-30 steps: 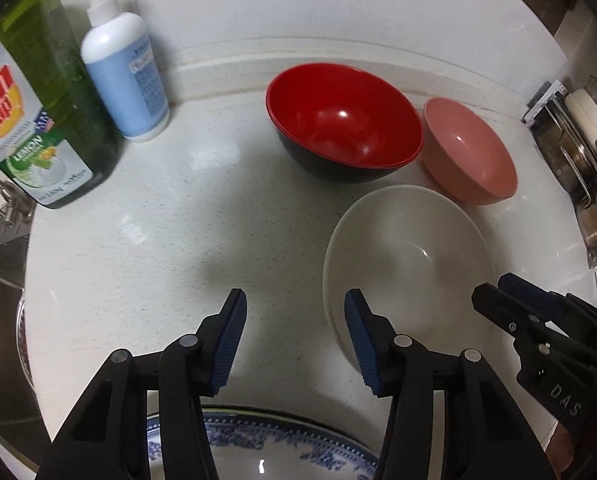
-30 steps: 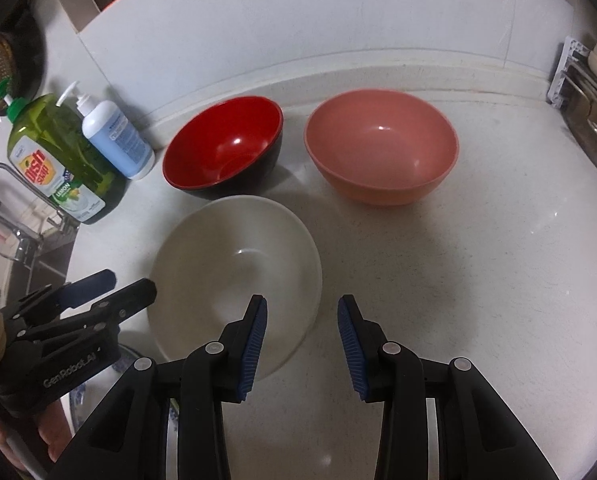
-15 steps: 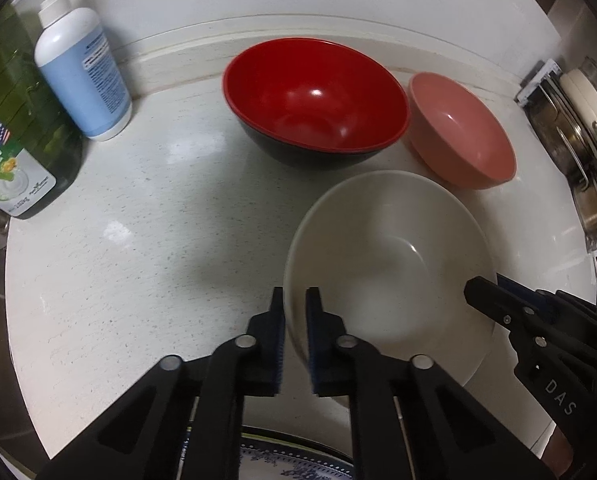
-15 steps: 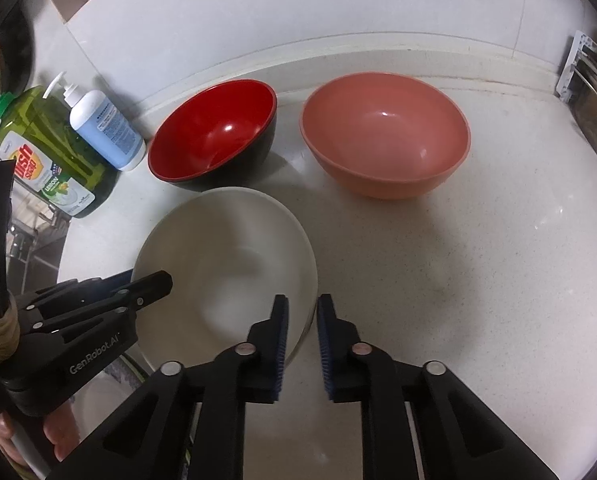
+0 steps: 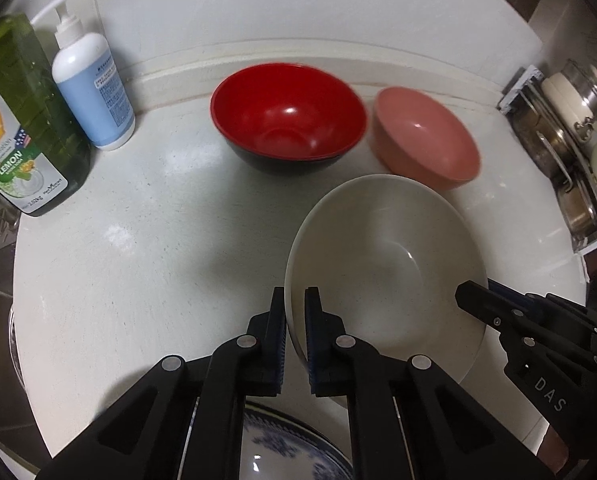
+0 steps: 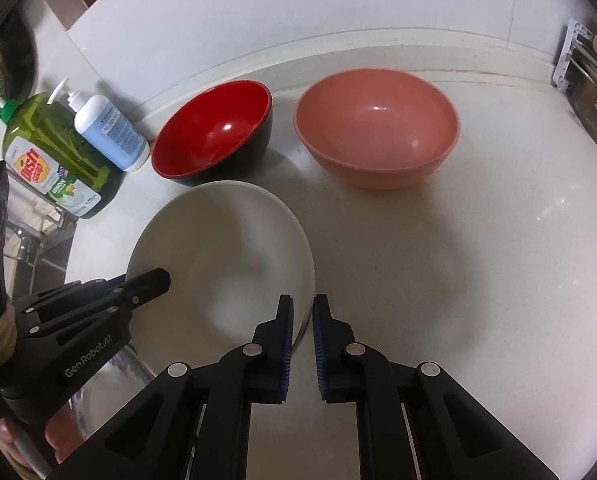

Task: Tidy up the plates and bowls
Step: 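Lift the white bowl with both grippers and carry it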

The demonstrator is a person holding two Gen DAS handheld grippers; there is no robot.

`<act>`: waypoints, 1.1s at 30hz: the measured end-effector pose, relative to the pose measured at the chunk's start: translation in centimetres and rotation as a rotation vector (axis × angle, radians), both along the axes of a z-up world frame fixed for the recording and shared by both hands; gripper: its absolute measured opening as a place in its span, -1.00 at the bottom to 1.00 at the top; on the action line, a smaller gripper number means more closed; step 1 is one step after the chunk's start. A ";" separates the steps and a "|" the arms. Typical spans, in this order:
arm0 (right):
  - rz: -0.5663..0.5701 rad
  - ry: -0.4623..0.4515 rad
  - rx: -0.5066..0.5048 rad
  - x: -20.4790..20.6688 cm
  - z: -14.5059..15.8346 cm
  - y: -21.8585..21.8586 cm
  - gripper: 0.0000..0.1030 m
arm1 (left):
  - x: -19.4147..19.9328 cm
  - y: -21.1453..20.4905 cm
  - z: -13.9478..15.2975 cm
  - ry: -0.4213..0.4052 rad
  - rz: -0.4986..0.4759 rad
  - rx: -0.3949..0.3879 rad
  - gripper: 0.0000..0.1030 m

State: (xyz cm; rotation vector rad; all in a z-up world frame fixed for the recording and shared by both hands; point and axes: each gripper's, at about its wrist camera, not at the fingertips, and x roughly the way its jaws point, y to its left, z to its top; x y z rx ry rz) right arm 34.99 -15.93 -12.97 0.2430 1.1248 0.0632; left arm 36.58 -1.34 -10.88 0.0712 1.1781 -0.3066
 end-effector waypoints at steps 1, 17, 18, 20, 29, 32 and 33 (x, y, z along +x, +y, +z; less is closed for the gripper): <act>0.000 -0.004 -0.002 -0.2 0.2 0.0 -0.78 | -0.6 -0.2 0.4 -0.008 -0.003 -0.005 -0.80; -0.051 -0.047 -0.030 -7.2 3.1 -3.5 -0.78 | -7.2 -4.5 1.6 -0.016 -0.084 -0.037 -0.76; -0.056 -0.044 -0.034 -7.6 3.1 -3.7 -0.78 | -7.6 -4.9 1.5 -0.010 -0.092 -0.038 -0.76; -0.066 -0.037 -0.036 -8.5 2.9 -4.5 -0.78 | -8.3 -5.7 1.3 -0.004 -0.108 -0.035 -0.75; -0.101 0.002 -0.049 -11.0 1.6 -7.1 -0.78 | -10.4 -8.8 -0.3 0.038 -0.145 -0.019 -0.73; -0.102 0.014 -0.052 -11.5 1.2 -7.9 -0.78 | -10.7 -9.5 -0.8 0.051 -0.148 -0.016 -0.73; -0.102 0.019 -0.053 -11.5 1.0 -8.1 -0.78 | -10.7 -9.7 -0.9 0.056 -0.149 -0.015 -0.73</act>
